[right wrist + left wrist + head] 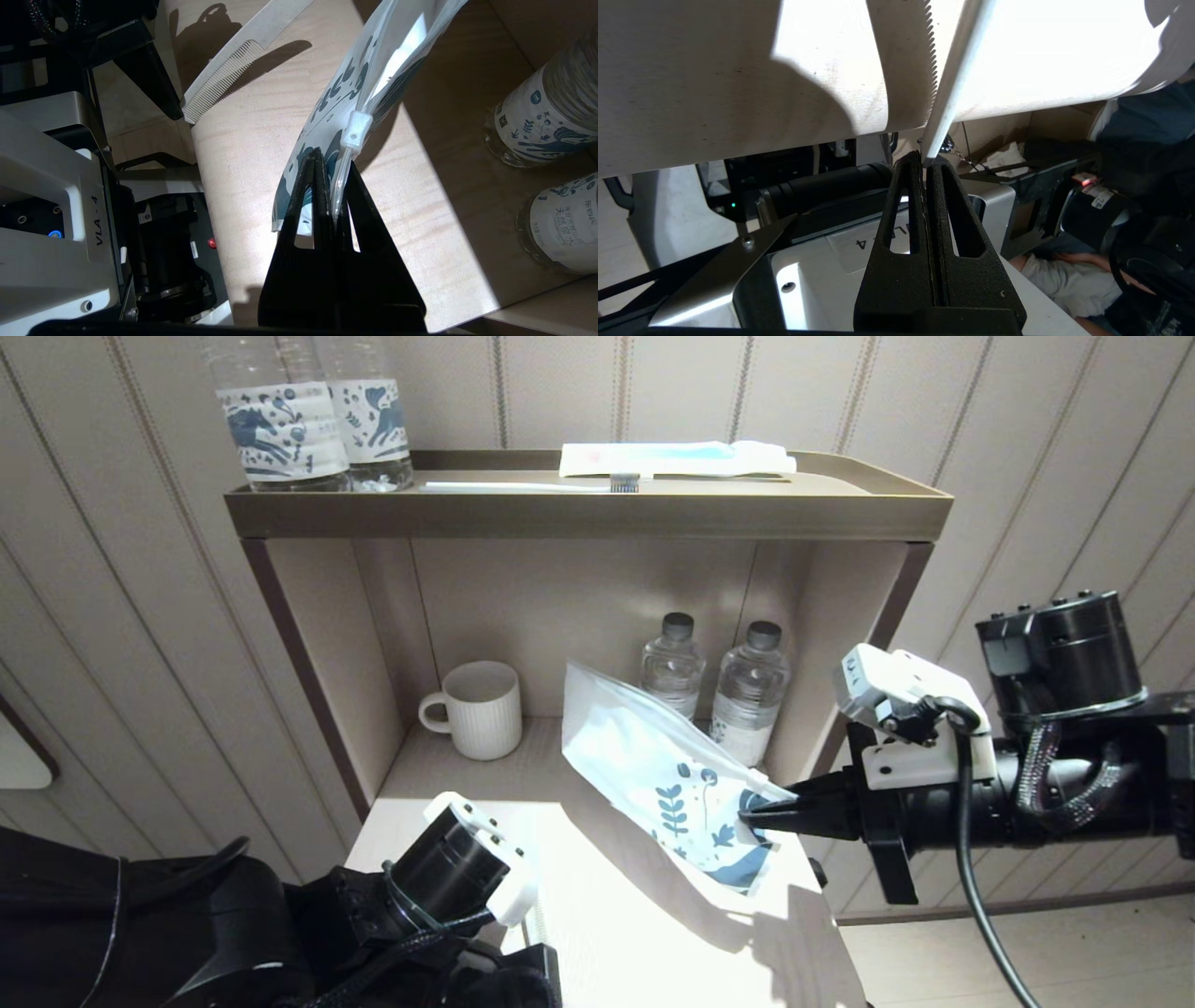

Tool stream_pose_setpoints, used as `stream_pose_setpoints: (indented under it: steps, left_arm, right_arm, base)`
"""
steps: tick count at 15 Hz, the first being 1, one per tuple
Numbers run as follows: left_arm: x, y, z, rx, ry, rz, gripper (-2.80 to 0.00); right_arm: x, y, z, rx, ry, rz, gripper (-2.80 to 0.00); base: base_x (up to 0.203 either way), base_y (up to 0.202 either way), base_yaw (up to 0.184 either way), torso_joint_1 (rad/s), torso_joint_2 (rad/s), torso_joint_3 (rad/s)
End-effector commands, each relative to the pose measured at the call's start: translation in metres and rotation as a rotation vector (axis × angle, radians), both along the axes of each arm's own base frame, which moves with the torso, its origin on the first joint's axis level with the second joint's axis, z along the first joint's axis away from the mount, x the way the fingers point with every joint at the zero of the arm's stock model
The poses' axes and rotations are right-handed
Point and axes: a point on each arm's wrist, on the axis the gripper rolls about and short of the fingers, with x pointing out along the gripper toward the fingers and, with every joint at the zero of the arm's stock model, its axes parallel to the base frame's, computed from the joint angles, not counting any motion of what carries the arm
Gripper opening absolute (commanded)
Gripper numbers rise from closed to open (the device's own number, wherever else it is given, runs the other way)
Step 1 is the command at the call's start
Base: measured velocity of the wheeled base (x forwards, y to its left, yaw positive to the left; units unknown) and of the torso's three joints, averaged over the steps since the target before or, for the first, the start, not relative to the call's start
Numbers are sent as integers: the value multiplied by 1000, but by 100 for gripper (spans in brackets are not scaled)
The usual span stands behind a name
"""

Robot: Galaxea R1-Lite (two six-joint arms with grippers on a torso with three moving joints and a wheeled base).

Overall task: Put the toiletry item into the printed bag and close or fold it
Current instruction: Pick up the comb

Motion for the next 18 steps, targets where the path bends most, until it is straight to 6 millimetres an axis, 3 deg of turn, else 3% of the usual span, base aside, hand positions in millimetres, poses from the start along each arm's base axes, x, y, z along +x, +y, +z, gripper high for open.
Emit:
stream_pose_setpoints:
  steps: [1, 5, 11, 18]
  left_arm:
    - [0, 0, 0, 0, 2, 7, -280]
    - [-1, 7, 21, -56, -63, 17, -280]
    - [-11, 49, 103, -56, -346, -9, -280]
    - [-3, 52, 135, 80, -640, -79, -280]
  right_arm:
    - [0, 0, 0, 1, -2, 5, -280]
    - [0, 0, 0, 1, -3, 5, -280]
    - [-4, 2, -5, -6, 13, 17, -280]
    - [-19, 22, -21, -32, 66, 119, -280]
  base:
    - [0, 0, 0, 0, 0, 0]
    - [0, 0, 0, 0, 0, 0]
    - [0, 0, 0, 0, 0, 0]
    - [0, 0, 0, 0, 0, 0]
